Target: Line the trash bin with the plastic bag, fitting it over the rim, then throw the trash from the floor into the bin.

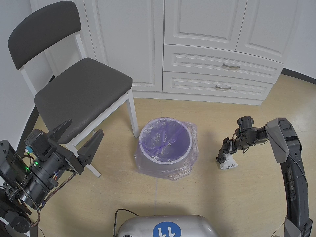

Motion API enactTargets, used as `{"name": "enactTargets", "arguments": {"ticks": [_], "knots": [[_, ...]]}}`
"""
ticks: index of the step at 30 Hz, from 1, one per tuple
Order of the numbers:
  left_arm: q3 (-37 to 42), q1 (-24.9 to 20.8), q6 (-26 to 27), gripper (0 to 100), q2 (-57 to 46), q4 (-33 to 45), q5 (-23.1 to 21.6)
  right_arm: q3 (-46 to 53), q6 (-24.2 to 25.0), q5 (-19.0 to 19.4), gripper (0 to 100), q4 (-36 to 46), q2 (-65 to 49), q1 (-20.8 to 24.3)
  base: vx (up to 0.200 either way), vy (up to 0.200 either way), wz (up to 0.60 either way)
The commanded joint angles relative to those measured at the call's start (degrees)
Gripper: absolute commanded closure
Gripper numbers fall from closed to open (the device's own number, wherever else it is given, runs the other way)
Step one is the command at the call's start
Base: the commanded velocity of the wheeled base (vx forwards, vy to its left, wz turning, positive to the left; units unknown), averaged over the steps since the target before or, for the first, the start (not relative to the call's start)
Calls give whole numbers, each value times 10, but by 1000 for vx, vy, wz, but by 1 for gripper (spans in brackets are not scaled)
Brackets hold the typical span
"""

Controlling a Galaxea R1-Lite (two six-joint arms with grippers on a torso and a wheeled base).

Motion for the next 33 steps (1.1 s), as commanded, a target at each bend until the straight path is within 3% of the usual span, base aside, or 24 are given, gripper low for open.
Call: {"name": "enactTargets", "arguments": {"ticks": [1,13,33], "knots": [[-1,0,0,0,8,-1,1,-29,38,15,0,-44,60,6,0,0,0],[0,0,3,0,20,-1,2,-35,15,8,0,-245,135,7,0,0,0],[-1,1,11,0,20,-1,3,-35,11,4,0,-247,137,1,0,0,0]]}}
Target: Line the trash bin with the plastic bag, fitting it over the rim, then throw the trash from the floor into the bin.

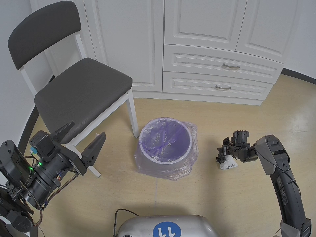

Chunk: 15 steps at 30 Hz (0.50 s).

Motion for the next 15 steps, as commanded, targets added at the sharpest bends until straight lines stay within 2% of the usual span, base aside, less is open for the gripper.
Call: {"name": "enactTargets", "arguments": {"ticks": [1,2,3,10,14,15], "knots": [[1,0,0,0,1,0,0,0,0,0,0,1,2,0,0,0,0],[1,0,0,0,1,0,0,0,0,0,0,1,2,0,0,0,0],[1,0,0,0,1,0,0,0,1,1,100,-1,2,0,0,0,0],[0,0,2,0,-2,0,0,27,1,1,100,-23,-30,-2,0,0,0],[-1,-1,2,0,-9,0,-1,172,-3,13,100,-115,-148,-4,0,0,0],[-2,-1,2,0,-12,0,-1,240,-13,29,100,-171,-202,-4,0,0,0]]}}
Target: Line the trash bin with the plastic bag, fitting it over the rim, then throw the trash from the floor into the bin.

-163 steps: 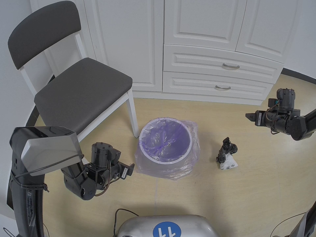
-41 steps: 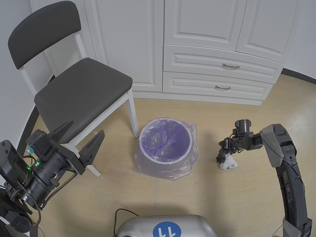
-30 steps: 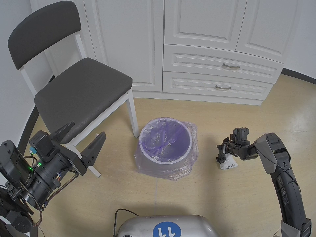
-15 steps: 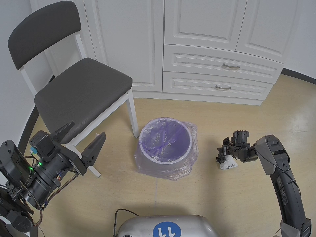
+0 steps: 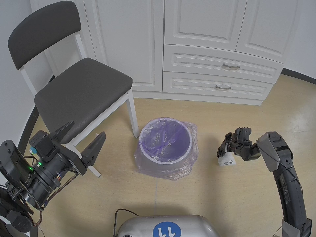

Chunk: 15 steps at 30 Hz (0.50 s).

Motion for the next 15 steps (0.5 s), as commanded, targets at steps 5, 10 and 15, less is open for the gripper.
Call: {"name": "enactTargets", "arguments": {"ticks": [5,10,15], "knots": [[-3,-2,27,0,-24,0,0,367,-49,57,100,-225,-336,7,0,0,0],[-2,-10,48,0,-36,0,0,477,-51,57,100,-228,-486,39,0,0,0],[-5,-10,53,0,-49,0,1,539,-58,51,100,-232,-583,75,0,0,0]]}}
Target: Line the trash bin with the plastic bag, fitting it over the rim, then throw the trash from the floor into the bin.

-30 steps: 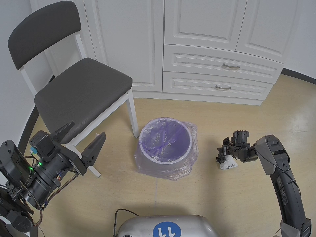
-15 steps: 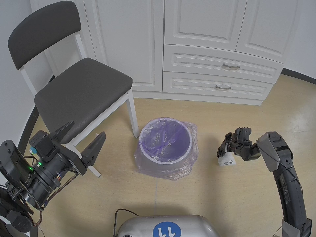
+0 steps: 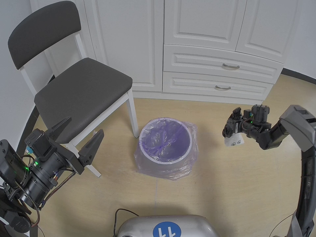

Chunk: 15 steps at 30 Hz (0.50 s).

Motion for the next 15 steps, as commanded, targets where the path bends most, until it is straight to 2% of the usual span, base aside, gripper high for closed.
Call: {"name": "enactTargets", "arguments": {"ticks": [1,4,9,10,11,15], "knots": [[-4,-6,23,0,-32,0,1,186,-21,10,100,-54,-285,63,0,0,0],[-6,-7,39,0,-44,0,1,213,-21,10,100,-54,-329,85,0,0,0],[0,-6,118,0,-61,0,2,239,-21,5,100,-56,-362,124,0,0,0],[0,-6,118,0,-61,0,2,239,-21,5,100,-56,-362,124,0,0,0],[5,-6,140,0,-68,0,2,243,-21,0,100,-73,-358,143,0,0,0],[9,-5,161,0,-78,0,2,262,-20,-8,100,-164,-322,181,0,0,0]]}}
